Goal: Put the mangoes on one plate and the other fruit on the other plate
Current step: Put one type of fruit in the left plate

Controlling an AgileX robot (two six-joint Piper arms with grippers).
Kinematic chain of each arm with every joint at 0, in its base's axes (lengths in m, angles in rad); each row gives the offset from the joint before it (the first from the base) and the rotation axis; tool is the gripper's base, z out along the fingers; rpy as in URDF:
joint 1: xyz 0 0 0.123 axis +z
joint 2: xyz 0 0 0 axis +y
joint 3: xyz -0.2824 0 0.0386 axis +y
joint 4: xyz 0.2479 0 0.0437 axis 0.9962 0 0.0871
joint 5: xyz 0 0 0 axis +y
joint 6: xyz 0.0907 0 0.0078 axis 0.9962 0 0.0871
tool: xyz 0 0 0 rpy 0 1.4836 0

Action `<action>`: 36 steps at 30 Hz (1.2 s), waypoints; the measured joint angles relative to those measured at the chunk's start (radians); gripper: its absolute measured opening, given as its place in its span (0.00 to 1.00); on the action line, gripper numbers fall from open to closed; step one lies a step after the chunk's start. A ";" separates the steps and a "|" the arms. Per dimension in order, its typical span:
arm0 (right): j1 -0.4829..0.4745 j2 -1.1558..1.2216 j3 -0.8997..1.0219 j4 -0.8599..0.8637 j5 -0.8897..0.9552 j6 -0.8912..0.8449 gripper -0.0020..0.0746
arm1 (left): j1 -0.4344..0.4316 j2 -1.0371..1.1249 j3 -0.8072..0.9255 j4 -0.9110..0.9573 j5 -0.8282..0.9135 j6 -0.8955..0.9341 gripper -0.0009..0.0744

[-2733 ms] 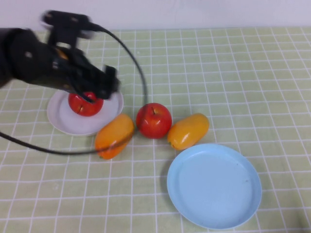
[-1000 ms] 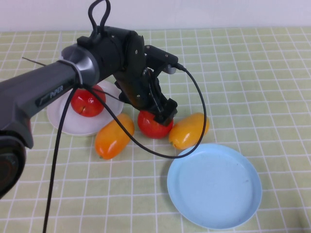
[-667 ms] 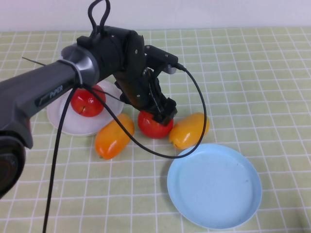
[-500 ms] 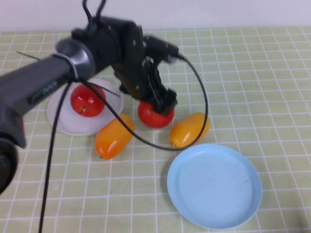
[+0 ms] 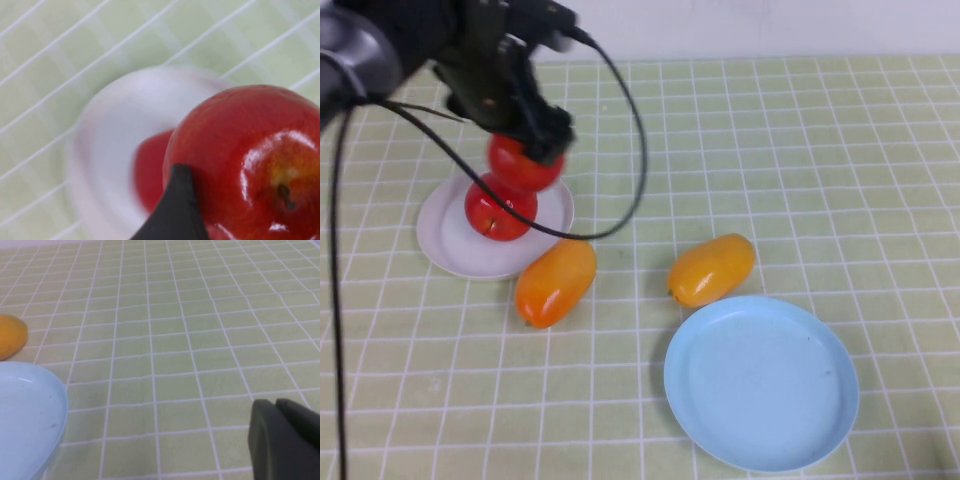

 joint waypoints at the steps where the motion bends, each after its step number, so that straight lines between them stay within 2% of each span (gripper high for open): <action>1: 0.000 0.000 0.000 0.000 0.000 0.000 0.00 | 0.012 -0.011 0.000 0.005 0.014 0.000 0.75; 8: 0.000 0.000 0.000 0.000 0.000 0.000 0.00 | 0.109 -0.140 -0.001 0.045 0.141 -0.018 0.75; 15: 0.000 0.000 0.000 0.000 0.000 0.000 0.00 | 0.217 -0.124 -0.001 0.018 0.157 -0.130 0.75; 36: 0.000 0.000 0.000 0.000 0.000 0.000 0.00 | 0.231 0.133 -0.001 -0.071 0.133 -0.168 0.74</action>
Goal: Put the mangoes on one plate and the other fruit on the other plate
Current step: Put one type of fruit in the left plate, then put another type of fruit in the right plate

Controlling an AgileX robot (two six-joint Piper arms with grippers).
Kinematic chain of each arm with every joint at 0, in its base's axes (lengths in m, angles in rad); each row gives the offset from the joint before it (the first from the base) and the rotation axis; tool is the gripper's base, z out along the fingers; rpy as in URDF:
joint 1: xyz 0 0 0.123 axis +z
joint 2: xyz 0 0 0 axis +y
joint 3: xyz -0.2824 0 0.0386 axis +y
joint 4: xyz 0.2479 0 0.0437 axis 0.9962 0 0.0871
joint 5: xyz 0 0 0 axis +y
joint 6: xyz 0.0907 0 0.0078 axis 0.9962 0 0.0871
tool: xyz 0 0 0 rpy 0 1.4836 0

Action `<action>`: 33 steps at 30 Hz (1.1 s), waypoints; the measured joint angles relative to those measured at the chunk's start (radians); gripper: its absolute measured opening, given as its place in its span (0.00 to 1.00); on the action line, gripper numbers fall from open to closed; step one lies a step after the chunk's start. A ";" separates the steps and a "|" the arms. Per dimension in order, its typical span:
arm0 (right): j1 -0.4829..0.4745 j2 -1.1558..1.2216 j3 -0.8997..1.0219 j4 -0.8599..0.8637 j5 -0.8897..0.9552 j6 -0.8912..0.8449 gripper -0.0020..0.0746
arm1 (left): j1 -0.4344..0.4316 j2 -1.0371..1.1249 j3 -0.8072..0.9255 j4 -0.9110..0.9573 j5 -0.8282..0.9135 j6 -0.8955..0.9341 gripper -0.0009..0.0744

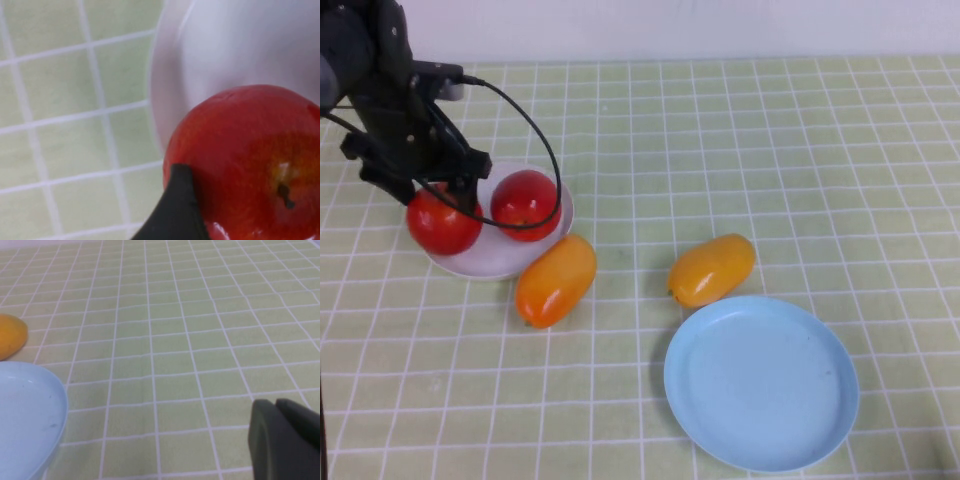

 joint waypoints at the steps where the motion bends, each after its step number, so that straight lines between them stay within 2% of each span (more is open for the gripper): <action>1: 0.000 0.000 0.000 0.000 0.000 0.000 0.00 | 0.000 0.002 0.000 -0.016 -0.005 0.003 0.74; 7: 0.000 0.000 0.000 0.000 0.000 0.000 0.00 | 0.000 0.001 0.000 -0.124 -0.020 0.100 0.75; 13: 0.000 0.000 0.000 0.000 0.000 0.000 0.00 | 0.001 0.001 0.000 -0.131 -0.026 0.109 0.90; 23: 0.000 0.000 0.000 0.000 0.000 0.000 0.00 | 0.001 -0.135 0.000 -0.091 -0.023 0.093 0.89; 26: 0.000 0.000 0.000 0.000 0.000 0.000 0.00 | -0.010 -0.239 0.002 -0.080 -0.006 0.089 0.75; 31: 0.000 0.000 0.000 0.000 0.000 0.000 0.00 | -0.033 -0.463 0.102 -0.067 -0.015 0.085 0.19; 33: 0.000 0.000 0.000 0.000 0.000 0.000 0.00 | -0.041 -0.560 0.181 -0.067 -0.036 0.085 0.09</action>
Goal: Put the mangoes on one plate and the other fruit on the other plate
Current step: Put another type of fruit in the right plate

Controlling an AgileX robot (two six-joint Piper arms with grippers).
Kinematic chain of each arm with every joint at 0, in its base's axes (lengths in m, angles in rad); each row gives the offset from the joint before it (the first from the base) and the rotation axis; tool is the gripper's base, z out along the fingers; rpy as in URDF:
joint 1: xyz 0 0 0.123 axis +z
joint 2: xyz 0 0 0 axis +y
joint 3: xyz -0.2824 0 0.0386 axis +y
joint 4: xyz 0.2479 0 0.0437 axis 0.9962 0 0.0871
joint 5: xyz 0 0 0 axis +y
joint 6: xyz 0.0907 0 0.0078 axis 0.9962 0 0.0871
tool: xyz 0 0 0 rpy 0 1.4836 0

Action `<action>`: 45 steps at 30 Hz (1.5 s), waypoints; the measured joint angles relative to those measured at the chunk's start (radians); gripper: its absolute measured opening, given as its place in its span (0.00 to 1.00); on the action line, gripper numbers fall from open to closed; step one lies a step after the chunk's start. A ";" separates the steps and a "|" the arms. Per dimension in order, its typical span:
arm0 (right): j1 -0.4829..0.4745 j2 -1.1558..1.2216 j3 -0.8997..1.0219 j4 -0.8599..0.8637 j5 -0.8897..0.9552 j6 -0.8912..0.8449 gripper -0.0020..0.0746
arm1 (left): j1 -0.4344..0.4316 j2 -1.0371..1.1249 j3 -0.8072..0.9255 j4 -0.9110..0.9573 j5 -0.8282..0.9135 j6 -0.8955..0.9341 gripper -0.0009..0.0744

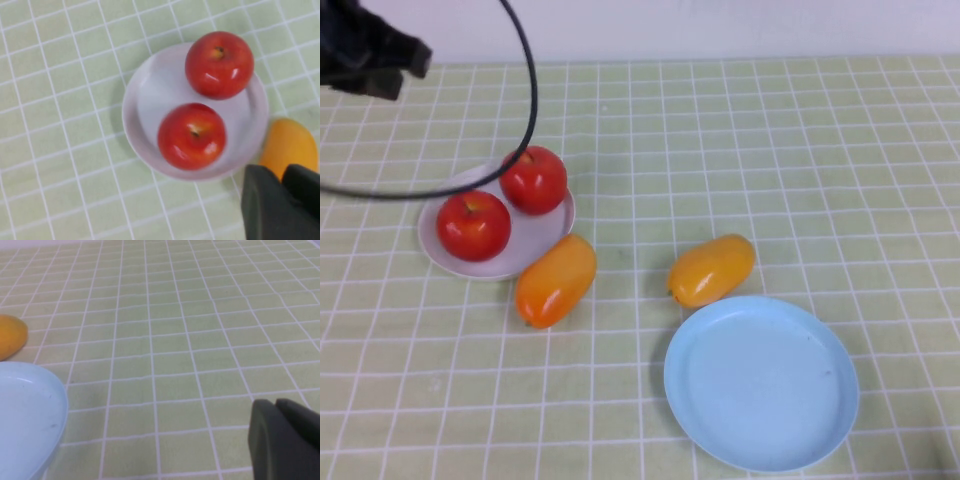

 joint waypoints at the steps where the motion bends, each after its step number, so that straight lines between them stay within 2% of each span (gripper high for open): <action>1: 0.000 0.000 0.000 0.000 0.000 0.000 0.00 | -0.002 -0.046 0.045 0.000 -0.011 0.000 0.07; 6: 0.000 0.000 0.000 0.000 0.000 0.000 0.00 | -0.002 -0.263 0.290 0.002 -0.093 -0.003 0.02; 13: 0.000 0.000 0.000 0.000 -0.002 0.000 0.00 | -0.002 -0.641 0.711 0.000 -0.342 -0.011 0.02; 18: 0.000 0.000 0.000 0.000 -0.002 0.000 0.00 | -0.002 -0.829 0.941 -0.004 -0.389 -0.056 0.02; 26: 0.000 0.000 0.000 0.000 -0.002 0.000 0.00 | -0.002 -0.922 1.100 0.018 -0.390 -0.062 0.02; 32: 0.000 0.000 0.000 0.004 -0.002 0.000 0.00 | -0.016 -0.965 1.216 0.039 -0.640 -0.083 0.02; 36: 0.000 0.000 0.000 0.006 -0.002 0.000 0.00 | -0.013 -1.075 1.344 0.039 -0.833 -0.116 0.02; 40: 0.000 0.000 0.000 0.008 -0.002 0.000 0.00 | 0.039 -1.279 1.473 0.032 -0.937 -0.121 0.02; 45: 0.000 0.000 0.000 0.009 -0.002 0.000 0.00 | 0.132 -1.496 1.584 0.032 -0.960 -0.119 0.02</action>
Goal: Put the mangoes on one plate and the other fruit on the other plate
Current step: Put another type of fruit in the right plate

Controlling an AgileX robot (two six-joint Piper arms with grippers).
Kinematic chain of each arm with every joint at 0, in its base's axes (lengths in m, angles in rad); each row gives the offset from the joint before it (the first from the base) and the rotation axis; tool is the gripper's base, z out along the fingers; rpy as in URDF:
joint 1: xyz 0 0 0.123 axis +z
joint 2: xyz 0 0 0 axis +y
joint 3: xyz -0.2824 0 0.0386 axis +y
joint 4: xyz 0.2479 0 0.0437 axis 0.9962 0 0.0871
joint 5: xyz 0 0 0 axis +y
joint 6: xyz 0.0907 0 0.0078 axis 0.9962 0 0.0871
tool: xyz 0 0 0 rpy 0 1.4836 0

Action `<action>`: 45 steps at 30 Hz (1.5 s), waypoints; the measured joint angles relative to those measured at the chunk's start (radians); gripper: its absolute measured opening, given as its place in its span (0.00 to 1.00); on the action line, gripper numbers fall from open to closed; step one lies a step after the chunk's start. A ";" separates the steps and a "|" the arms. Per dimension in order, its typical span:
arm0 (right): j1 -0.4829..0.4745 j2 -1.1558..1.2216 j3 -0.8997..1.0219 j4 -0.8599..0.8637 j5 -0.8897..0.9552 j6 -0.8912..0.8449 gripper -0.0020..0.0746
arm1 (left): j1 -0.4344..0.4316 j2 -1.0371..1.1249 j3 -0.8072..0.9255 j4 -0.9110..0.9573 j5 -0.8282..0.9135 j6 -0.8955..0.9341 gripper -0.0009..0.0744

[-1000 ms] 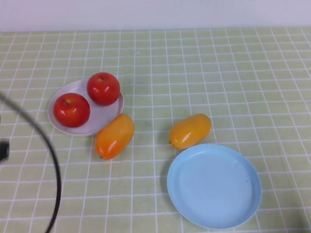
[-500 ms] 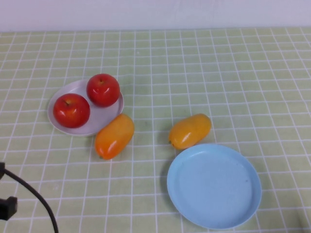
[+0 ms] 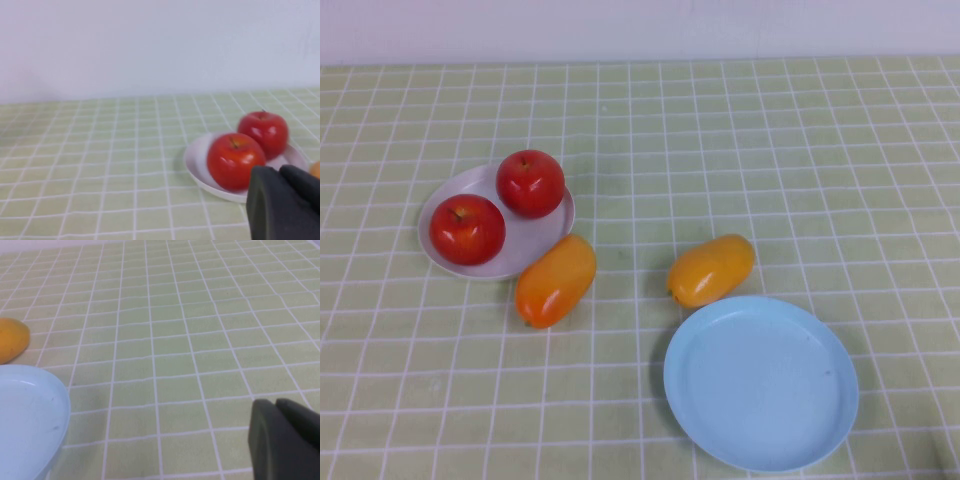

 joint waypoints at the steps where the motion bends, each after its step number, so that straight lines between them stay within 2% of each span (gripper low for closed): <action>1: 0.000 0.000 0.000 0.000 -0.002 0.000 0.00 | 0.017 -0.037 0.019 0.000 -0.006 0.000 0.02; 10: 0.000 -0.001 0.000 0.003 -0.006 0.000 0.00 | 0.036 -0.060 0.156 0.021 -0.058 0.002 0.01; 20: 0.000 -0.001 0.000 0.005 -0.006 0.000 0.00 | 0.036 -0.061 0.163 0.054 0.152 0.002 0.01; 45: 0.000 -0.001 0.000 0.006 -0.006 0.000 0.00 | 0.037 -0.061 0.163 0.057 0.154 0.000 0.01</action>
